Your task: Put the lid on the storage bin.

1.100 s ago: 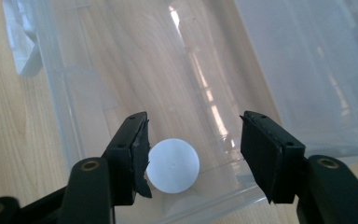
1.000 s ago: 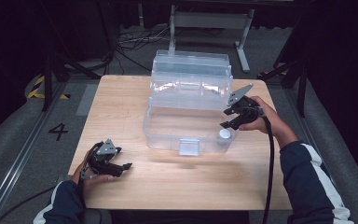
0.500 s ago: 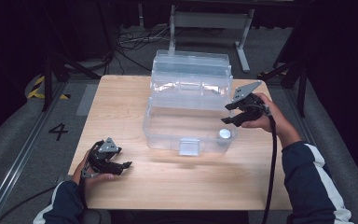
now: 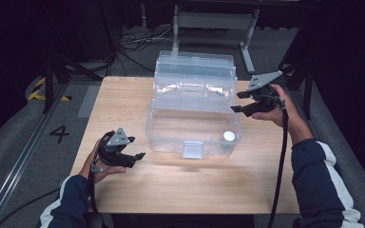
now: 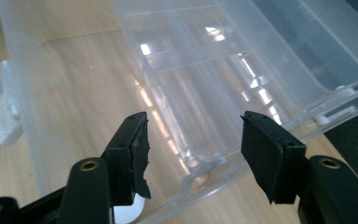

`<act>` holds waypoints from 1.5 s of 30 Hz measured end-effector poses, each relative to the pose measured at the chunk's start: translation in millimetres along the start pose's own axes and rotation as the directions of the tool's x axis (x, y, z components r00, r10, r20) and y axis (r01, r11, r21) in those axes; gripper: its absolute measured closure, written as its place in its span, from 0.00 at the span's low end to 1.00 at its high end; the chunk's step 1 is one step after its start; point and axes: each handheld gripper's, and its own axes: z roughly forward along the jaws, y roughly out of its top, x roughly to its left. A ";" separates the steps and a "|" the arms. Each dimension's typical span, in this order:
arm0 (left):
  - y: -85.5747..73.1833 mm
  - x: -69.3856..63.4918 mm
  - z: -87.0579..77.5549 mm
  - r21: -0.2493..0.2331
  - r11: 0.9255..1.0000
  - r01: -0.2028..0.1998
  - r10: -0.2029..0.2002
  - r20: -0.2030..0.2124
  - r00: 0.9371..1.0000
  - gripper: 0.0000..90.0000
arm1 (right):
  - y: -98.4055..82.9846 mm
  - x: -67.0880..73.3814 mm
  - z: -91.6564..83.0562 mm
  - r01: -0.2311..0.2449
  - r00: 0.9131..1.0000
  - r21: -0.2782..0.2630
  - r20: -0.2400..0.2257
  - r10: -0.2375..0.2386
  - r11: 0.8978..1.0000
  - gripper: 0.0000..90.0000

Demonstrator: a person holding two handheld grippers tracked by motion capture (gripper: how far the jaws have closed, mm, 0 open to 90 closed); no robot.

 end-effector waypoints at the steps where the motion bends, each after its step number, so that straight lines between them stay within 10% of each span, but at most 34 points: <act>1: 5.1 0.1 -1.3 -0.011 1.000 -0.014 0.013 -0.006 1.000 0.32 | 0.3 -1.6 0.2 -0.006 1.000 -0.007 0.001 0.006 1.000 0.47; 27: 57.9 0.9 17.1 -0.089 0.991 -0.099 0.100 0.014 0.995 0.35 | 27.1 -36.9 28.4 -0.069 0.995 -0.110 0.063 0.076 0.992 0.46; 38: 66.6 3.1 40.8 -0.074 0.991 -0.111 0.116 0.068 0.991 0.41 | 20.7 -59.2 54.5 -0.174 0.981 -0.137 0.060 0.183 0.975 0.45; 45: 72.0 1.9 50.5 -0.065 0.987 -0.146 0.154 0.130 0.980 0.50 | 25.2 -59.1 69.1 -0.150 0.987 -0.087 0.050 0.155 0.985 0.46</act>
